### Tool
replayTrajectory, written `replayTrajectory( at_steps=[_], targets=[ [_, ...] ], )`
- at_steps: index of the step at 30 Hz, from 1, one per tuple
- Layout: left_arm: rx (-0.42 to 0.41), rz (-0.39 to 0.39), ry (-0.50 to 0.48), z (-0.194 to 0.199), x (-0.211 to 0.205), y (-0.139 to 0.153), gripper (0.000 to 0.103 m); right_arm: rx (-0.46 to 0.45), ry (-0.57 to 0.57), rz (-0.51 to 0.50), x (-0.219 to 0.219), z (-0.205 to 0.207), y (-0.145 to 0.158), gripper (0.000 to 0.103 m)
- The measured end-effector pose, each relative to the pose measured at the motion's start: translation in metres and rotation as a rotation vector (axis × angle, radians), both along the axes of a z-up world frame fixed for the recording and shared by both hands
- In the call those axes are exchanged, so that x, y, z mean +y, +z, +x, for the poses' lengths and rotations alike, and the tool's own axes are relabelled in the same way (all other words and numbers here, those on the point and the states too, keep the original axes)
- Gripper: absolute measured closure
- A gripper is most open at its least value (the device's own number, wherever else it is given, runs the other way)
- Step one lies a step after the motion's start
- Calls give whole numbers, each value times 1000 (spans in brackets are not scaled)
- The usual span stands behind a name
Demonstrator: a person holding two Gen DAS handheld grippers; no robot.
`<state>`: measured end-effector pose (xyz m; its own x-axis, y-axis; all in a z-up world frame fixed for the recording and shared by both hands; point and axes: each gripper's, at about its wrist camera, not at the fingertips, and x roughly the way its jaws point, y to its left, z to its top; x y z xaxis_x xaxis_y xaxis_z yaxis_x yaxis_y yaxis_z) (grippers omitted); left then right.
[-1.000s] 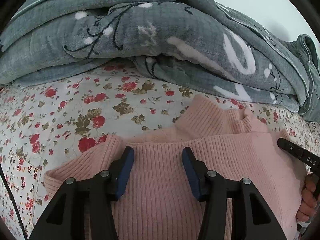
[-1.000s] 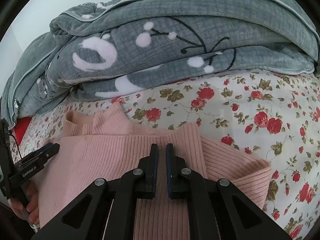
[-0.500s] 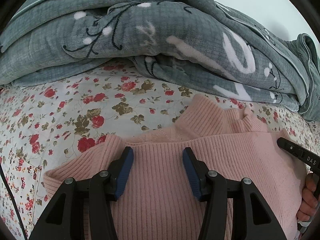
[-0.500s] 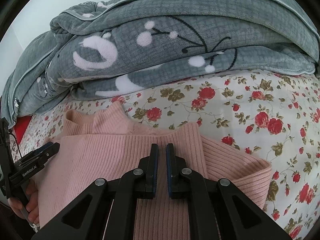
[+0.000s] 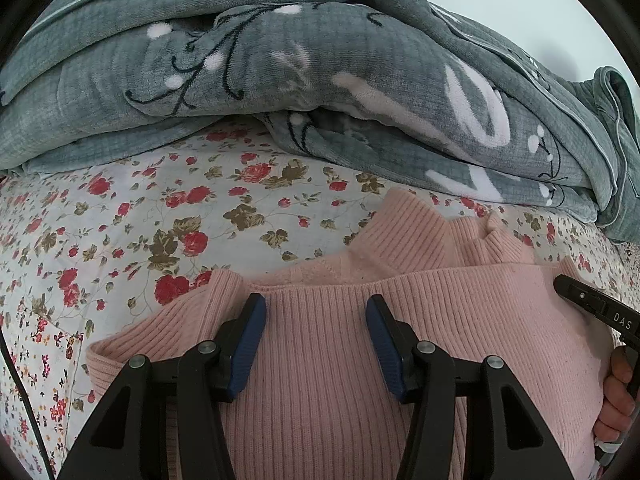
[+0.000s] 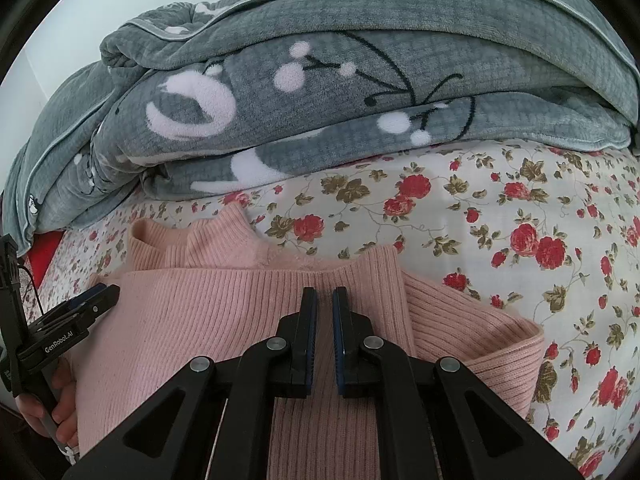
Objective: Fold small clothes
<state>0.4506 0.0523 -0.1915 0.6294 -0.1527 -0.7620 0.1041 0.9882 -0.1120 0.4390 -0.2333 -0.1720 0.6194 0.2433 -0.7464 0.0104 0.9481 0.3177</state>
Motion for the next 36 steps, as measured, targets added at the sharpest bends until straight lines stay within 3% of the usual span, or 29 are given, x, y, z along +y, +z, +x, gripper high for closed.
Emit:
replayTrajectory(
  at_steps=[28, 36],
  targets=[
    [-2, 0, 0, 0, -2, 3, 53, -13, -8, -27, 6, -1, 0, 97],
    [-69, 14, 39, -11, -5, 17, 53, -28, -56, -38, -2, -5, 3, 100]
  ],
)
